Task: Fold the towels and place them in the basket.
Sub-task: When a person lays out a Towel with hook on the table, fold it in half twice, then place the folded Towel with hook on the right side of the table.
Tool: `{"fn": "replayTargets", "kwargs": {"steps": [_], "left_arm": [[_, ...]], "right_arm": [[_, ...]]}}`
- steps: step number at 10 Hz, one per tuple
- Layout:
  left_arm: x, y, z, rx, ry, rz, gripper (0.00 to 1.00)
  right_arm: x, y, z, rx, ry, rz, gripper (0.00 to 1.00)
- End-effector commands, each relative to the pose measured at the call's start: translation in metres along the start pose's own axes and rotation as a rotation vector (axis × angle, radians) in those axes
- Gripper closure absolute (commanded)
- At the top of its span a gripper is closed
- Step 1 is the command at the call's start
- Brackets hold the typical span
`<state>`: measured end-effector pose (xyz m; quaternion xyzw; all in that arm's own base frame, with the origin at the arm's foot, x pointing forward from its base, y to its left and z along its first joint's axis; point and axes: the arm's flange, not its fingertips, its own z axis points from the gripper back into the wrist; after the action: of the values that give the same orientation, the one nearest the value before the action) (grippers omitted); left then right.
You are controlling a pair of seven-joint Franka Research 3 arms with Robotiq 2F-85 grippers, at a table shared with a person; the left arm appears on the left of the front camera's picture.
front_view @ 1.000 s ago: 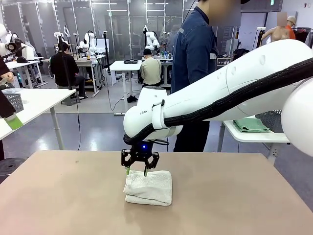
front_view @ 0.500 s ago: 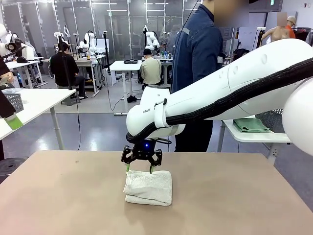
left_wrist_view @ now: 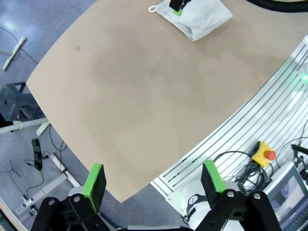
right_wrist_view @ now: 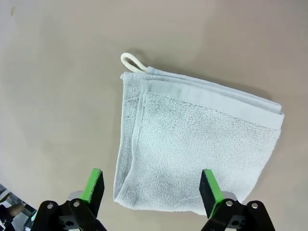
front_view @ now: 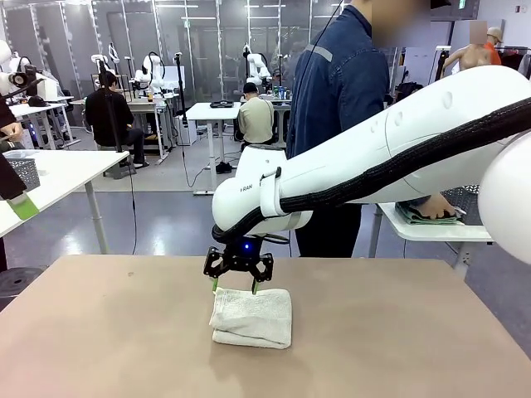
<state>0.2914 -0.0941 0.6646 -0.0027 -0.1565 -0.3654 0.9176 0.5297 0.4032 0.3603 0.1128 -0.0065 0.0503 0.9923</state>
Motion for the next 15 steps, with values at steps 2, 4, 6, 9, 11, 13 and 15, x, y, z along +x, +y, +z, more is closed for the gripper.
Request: {"fn": "replayTargets", "kwargs": {"steps": [2,4,6,9,11,13,15], "left_arm": [[0.000,0.000,-0.001,0.003,-0.001,-0.012,0.00],[0.000,0.000,-0.001,0.003,-0.001,-0.012,0.00],[0.000,0.000,-0.001,0.003,-0.001,-0.012,0.00],[0.000,0.000,-0.001,0.003,-0.001,-0.012,0.00],[0.000,0.000,-0.001,0.003,-0.001,-0.012,0.00],[0.000,0.000,-0.001,0.003,-0.001,-0.012,0.00],[0.000,0.000,-0.001,0.003,-0.001,-0.012,0.00]], "right_arm": [[0.000,0.001,0.001,0.002,-0.001,0.000,0.00],[0.000,0.001,0.001,0.002,-0.001,0.000,0.00],[0.000,0.001,0.001,0.002,-0.001,0.000,0.00],[0.000,0.000,0.000,0.000,0.000,0.000,0.00],[-0.033,-0.033,0.025,0.037,-0.006,-0.005,0.00],[-0.056,-0.073,0.042,0.141,-0.055,-0.052,0.00],[-0.065,-0.116,0.045,0.281,-0.057,-0.080,0.00]]}}
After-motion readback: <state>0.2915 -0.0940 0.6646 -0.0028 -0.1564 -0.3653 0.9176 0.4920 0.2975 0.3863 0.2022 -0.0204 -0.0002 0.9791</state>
